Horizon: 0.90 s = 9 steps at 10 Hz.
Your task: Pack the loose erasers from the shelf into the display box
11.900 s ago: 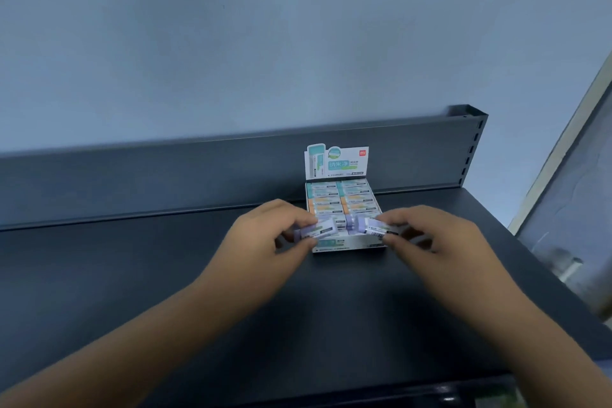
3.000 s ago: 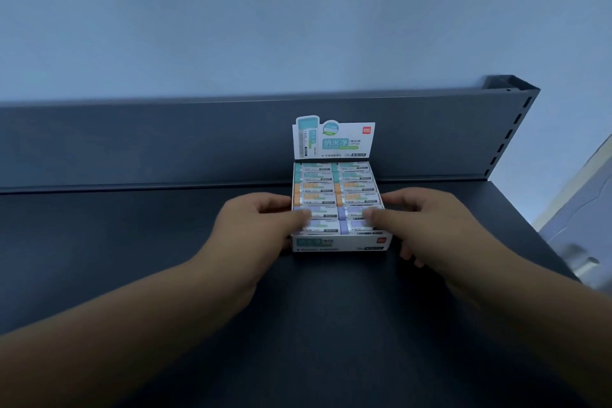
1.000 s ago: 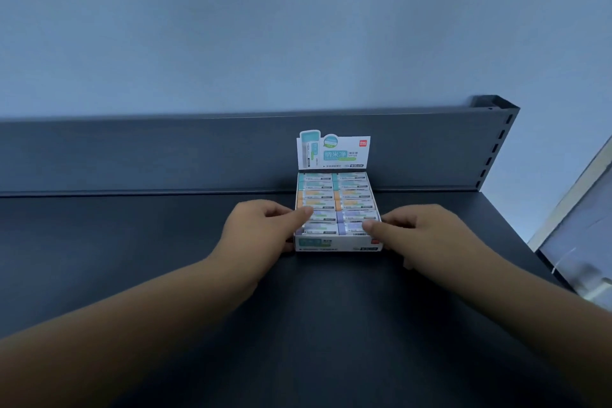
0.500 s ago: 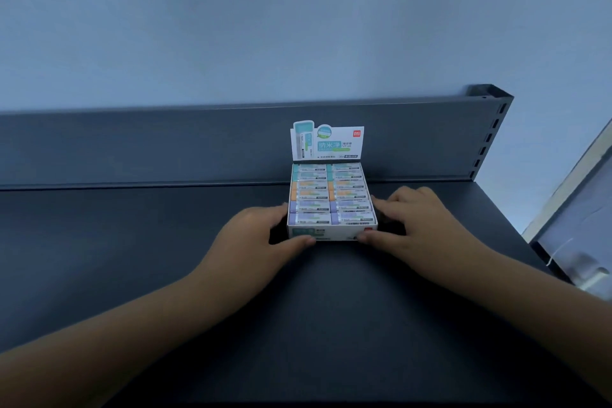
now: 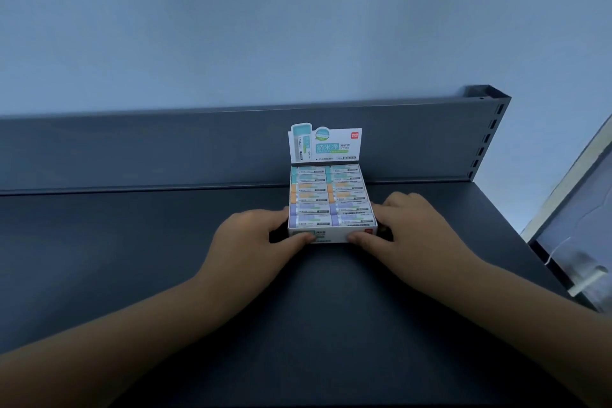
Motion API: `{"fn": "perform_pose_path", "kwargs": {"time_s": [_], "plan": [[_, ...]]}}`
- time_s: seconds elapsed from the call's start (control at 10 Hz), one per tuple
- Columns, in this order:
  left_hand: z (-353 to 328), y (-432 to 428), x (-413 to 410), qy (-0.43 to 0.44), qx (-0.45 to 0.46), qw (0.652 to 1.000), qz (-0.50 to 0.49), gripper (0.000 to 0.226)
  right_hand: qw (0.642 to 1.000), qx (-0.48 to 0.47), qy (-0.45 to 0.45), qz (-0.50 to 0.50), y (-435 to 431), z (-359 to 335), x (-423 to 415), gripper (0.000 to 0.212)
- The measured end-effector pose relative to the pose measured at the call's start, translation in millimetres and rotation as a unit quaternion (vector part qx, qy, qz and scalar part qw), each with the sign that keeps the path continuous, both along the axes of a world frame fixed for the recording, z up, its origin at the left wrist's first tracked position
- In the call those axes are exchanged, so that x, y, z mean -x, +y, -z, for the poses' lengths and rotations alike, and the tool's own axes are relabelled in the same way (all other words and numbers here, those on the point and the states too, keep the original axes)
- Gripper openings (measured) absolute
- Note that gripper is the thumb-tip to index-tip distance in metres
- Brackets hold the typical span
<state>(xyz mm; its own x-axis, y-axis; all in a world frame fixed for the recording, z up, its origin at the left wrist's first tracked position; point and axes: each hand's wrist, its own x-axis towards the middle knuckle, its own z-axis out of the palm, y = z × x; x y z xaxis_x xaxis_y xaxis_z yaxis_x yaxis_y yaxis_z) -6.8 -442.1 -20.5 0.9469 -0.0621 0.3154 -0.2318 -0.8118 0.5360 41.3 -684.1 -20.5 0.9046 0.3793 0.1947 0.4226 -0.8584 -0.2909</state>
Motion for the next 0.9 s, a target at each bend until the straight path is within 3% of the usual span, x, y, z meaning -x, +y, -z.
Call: {"fn": "perform_pose_path", "kwargs": {"time_s": [0.4, 0.6, 0.8, 0.9], "plan": [[8, 1, -3, 0.005, 0.027, 1.000, -0.007, 0.036, 0.999, -0.041, -0.015, 0.007, 3, 4, 4, 0.036], [6, 0, 0, 0.003, 0.034, 0.999, -0.007, 0.035, 1.000, -0.006, -0.007, 0.012, 3, 0, 5, 0.038], [-2, 2, -4, 0.052, -0.009, 0.999, 0.013, 0.041, 0.995, 0.059, 0.077, -0.023, -2, -23, -2, 0.037], [-5, 8, 2, 0.138, 0.119, 0.982, -0.053, 0.063, 0.991, 0.112, 0.065, 0.012, -13, -35, 1, 0.028]]}}
